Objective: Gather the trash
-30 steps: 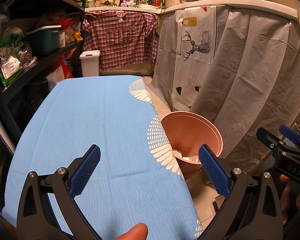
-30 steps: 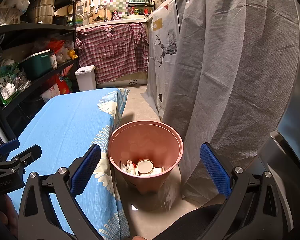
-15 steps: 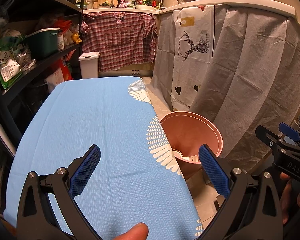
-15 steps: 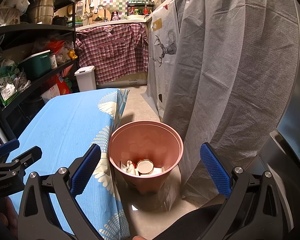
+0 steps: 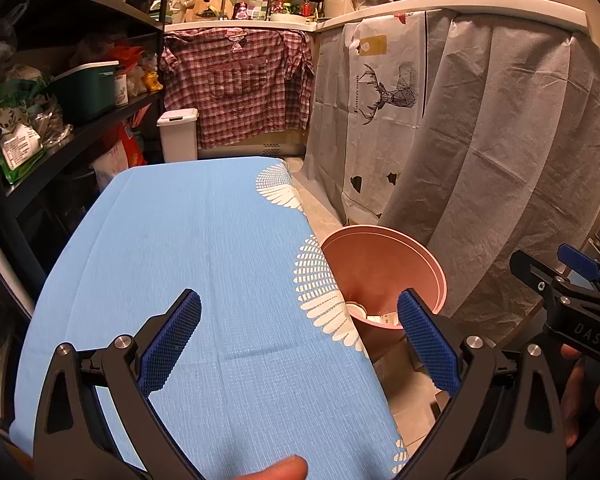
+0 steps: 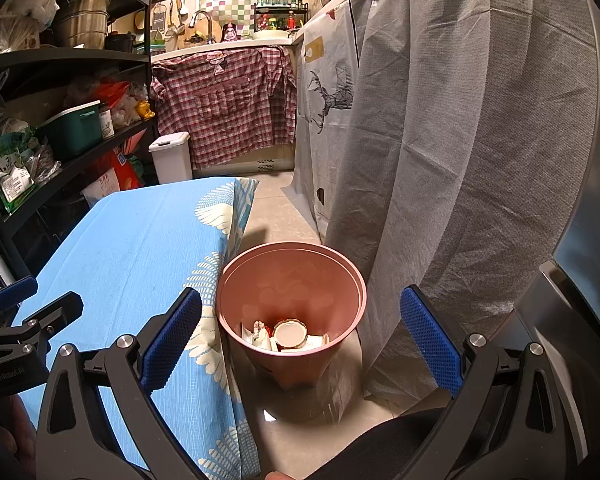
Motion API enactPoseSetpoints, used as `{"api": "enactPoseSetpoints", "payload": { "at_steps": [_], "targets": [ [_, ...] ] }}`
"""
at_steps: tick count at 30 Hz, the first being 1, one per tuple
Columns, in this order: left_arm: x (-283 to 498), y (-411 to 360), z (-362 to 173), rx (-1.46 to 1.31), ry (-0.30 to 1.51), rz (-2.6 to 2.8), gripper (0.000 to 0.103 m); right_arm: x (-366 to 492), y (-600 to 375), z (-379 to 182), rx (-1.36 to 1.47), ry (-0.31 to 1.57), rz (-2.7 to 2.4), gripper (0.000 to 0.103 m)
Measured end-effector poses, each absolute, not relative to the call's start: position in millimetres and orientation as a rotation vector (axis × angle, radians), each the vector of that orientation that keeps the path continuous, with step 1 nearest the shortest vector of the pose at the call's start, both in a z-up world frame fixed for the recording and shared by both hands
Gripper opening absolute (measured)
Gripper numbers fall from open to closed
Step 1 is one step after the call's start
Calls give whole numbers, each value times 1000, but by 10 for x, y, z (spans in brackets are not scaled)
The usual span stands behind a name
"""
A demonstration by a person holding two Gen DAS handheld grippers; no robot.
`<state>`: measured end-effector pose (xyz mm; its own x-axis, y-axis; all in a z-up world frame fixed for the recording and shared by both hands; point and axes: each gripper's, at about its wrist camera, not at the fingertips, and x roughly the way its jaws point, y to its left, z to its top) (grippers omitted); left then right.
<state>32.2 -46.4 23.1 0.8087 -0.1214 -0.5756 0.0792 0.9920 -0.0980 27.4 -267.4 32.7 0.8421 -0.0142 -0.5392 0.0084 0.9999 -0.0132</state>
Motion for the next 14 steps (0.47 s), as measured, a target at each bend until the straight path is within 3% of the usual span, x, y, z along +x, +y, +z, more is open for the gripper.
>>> {"api": "enactPoseSetpoints", "payload": {
  "at_steps": [14],
  "targets": [
    [319,-440,239,-69,613,-108,95,271,-2678,325,-10,569,-12,98]
  ]
}}
